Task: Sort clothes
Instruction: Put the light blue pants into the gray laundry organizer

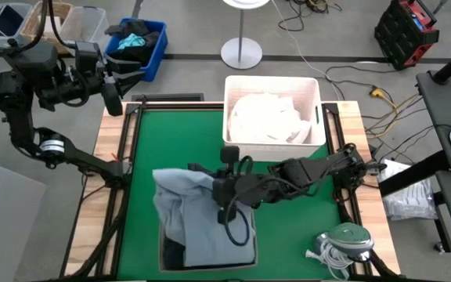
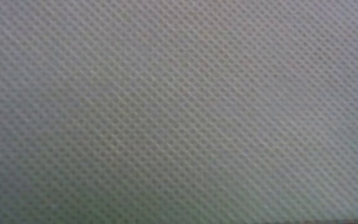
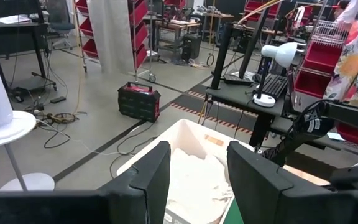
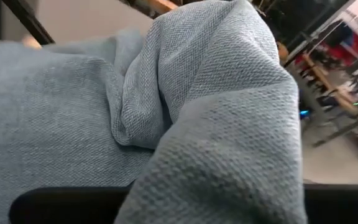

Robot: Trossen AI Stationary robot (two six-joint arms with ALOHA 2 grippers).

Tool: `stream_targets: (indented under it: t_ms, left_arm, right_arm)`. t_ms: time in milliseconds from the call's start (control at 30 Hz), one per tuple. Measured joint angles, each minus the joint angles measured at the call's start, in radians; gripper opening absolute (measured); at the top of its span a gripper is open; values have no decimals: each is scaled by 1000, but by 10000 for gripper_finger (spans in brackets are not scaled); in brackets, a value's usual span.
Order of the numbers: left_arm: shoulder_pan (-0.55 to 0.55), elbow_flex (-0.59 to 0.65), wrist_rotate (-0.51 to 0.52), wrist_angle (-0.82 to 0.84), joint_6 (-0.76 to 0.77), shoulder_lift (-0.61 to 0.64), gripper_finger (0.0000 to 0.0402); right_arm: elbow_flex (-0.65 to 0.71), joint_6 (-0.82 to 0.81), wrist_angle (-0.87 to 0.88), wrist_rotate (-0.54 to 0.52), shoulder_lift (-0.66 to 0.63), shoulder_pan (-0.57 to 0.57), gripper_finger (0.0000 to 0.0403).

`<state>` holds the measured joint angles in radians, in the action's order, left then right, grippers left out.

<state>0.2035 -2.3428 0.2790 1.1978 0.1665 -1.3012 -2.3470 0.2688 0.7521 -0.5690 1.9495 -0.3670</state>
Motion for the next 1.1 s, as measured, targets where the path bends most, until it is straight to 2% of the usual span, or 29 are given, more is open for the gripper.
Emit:
stream_targets:
  t_ms: [233, 333, 500, 567, 633, 767, 867, 933, 1033, 1100]
  left_arm:
    - [0, 0, -26, -7, 44, -13, 139]
    - [0, 0, -130, -44, 90, -14, 139]
    - [-4, 1, -417, -33, 39, -15, 139]
    - [-20, 2, -467, -17, 23, -16, 139]
    - [-41, 2, -472, 4, 17, -19, 139]
    - [-91, 8, -489, 57, -47, -26, 139]
    - [-165, 35, -558, 70, -81, -34, 139]
    - [-242, 70, -559, 69, -89, -39, 136]
    - [-371, 139, -489, 53, -90, -49, 124]
    - [-460, 187, -409, 31, -88, -55, 117]
  right_arm:
    - [16, 140, -28, -9, 1, 64, 32]
    - [47, 151, -25, 9, 0, 69, 32]
    - [132, 127, -40, 46, 0, 60, 32]
    - [166, 118, -58, 46, 0, 51, 32]
    - [188, 98, -92, 64, 2, 42, 32]
    - [204, 2, -117, 173, 0, 38, 32]
    - [222, -31, -115, 196, 0, 38, 32]
    - [234, -38, -109, 197, 0, 39, 32]
    - [236, -26, -101, 200, 0, 39, 36]
    - [234, -25, -99, 202, 0, 39, 58]
